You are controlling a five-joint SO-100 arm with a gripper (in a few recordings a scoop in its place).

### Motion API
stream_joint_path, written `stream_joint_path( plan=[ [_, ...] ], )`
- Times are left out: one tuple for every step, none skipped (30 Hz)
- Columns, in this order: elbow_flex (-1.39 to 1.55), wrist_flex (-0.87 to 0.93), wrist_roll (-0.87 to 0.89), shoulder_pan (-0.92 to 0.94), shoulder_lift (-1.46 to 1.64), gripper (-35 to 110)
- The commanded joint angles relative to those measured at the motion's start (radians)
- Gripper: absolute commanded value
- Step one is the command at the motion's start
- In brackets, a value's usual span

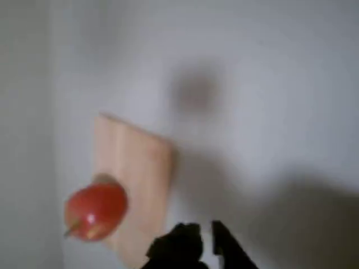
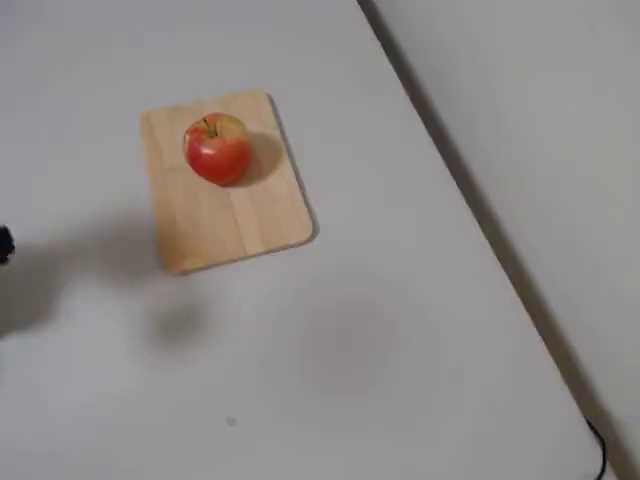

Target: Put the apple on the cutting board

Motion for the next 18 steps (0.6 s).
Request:
stream_joint_path(
  plan=[
    [0.196,-0.063,-0.012,0.011,0.155,0],
    [0.245,-0.069,-0.014,0.011,0.190,0],
    [0.278,-0.078,-0.014,0.014,0.186,0],
    [0.310,-0.089,-0.011,0.021,0.190,0],
    [0.341,-0.107,-0.008,0.034,0.190,0],
    [0.368,-0.118,-0.008,0.037,0.190,0],
    [0.396,-0.126,-0.008,0.040,0.190,0],
    [0.423,-0.129,-0.011,0.040,0.190,0],
    [0.440,-0.132,-0.006,0.035,0.190,0],
    [0.440,-0.132,-0.002,0.043,0.189,0],
    [0.440,-0.132,0.002,0.043,0.189,0],
    [0.440,-0.132,0.006,0.048,0.189,0],
    [0.440,-0.132,0.008,0.052,0.189,0],
    [0.440,-0.132,0.008,0.058,0.189,0],
    [0.440,-0.132,0.006,0.060,0.189,0],
    [0.440,-0.132,0.005,0.057,0.189,0],
    [0.440,-0.132,0.005,0.055,0.189,0],
    [0.440,-0.132,0.005,0.055,0.189,0]
  ],
)
